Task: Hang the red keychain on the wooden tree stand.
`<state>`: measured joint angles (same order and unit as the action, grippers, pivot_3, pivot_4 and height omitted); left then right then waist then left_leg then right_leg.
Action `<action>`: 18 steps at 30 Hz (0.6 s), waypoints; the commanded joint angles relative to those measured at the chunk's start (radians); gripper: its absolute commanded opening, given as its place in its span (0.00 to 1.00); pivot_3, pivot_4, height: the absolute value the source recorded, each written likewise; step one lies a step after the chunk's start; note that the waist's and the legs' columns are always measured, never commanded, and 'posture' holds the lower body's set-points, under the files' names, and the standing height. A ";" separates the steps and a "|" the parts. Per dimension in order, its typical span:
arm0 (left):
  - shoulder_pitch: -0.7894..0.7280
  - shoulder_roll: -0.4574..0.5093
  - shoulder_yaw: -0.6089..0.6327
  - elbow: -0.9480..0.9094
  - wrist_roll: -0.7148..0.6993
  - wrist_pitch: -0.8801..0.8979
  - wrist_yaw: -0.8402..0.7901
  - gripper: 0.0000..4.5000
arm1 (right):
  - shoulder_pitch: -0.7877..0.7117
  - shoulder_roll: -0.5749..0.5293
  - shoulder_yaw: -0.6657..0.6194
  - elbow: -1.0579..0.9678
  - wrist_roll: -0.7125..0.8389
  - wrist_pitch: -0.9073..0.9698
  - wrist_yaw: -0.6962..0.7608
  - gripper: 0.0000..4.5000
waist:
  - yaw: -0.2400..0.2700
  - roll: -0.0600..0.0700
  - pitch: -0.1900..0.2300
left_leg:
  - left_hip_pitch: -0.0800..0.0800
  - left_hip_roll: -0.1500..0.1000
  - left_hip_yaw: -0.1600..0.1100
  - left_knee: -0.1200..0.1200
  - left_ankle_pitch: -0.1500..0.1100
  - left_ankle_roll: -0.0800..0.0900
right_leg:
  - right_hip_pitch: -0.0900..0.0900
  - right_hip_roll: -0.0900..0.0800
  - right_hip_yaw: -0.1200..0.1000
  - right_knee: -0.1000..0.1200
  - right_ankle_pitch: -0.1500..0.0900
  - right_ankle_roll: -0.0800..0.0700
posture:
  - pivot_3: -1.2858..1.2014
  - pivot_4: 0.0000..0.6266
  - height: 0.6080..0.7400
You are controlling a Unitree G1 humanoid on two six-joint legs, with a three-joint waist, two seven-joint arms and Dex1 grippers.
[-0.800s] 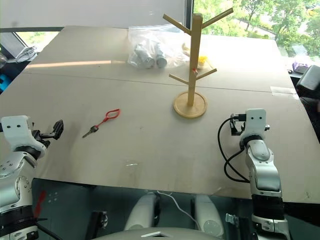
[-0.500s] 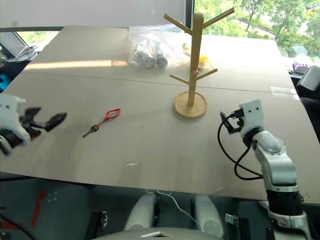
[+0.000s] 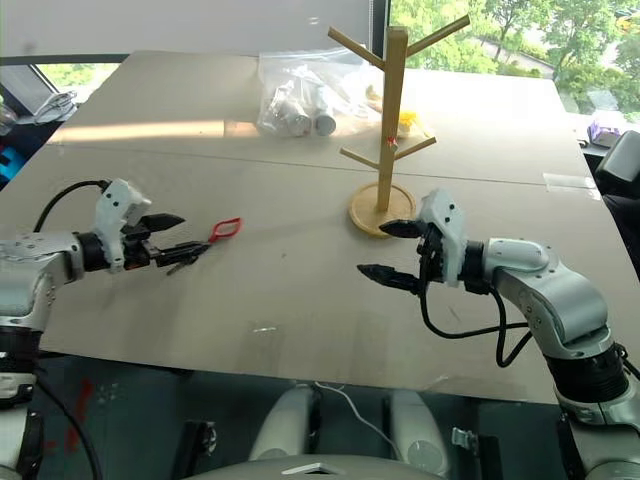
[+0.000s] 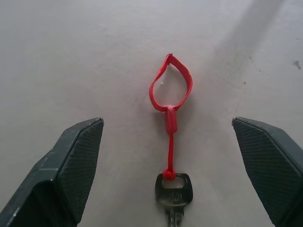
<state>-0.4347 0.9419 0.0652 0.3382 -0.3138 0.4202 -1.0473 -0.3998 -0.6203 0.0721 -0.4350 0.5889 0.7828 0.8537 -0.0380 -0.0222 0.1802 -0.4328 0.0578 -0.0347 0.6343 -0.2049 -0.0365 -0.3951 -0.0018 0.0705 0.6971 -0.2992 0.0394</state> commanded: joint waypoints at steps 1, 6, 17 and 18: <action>-0.055 -0.019 -0.027 0.101 0.053 -0.081 -0.034 1.00 | -0.011 -0.007 -0.014 -0.056 0.029 0.011 -0.007 0.99 | -0.001 0.000 0.000 | 0.000 0.000 0.000 0.000 0.000 0.000 | 0.000 0.000 0.000 0.000 0.000 0.000 | 0.52 0.24 1.00; -0.083 -0.046 -0.056 0.170 0.091 -0.130 -0.068 1.00 | -0.007 -0.015 -0.028 -0.069 0.035 0.024 -0.025 0.99 | -0.001 0.000 0.000 | 0.001 0.000 0.000 0.000 0.000 0.000 | 0.000 0.000 0.000 0.001 0.000 0.000 | 0.52 0.24 1.00; -0.062 -0.055 -0.046 0.165 0.126 -0.127 -0.080 0.15 | 0.008 -0.021 -0.042 -0.091 0.048 0.037 -0.060 1.00 | -0.001 0.000 0.000 | 0.001 0.000 0.000 0.001 0.000 0.000 | 0.000 0.000 0.000 0.001 0.000 0.000 | 0.52 0.24 1.00; -0.059 -0.053 -0.045 0.162 0.127 -0.128 -0.083 0.03 | 0.006 -0.022 -0.041 -0.088 0.048 0.036 -0.061 1.00 | -0.001 0.000 0.000 | 0.001 0.000 0.000 0.001 0.000 0.000 | 0.000 0.000 0.000 0.001 0.000 0.000 | 0.52 0.24 1.00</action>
<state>-0.5129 0.8845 0.0310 0.5102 -0.1966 0.2808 -1.1076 -0.3878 -0.6340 0.0609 -0.4946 0.6206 0.8247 0.7959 -0.0389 -0.0221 0.1799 -0.4321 0.0578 -0.0347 0.6351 -0.2048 -0.0365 -0.3947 -0.0020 0.0705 0.6985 -0.2992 0.0394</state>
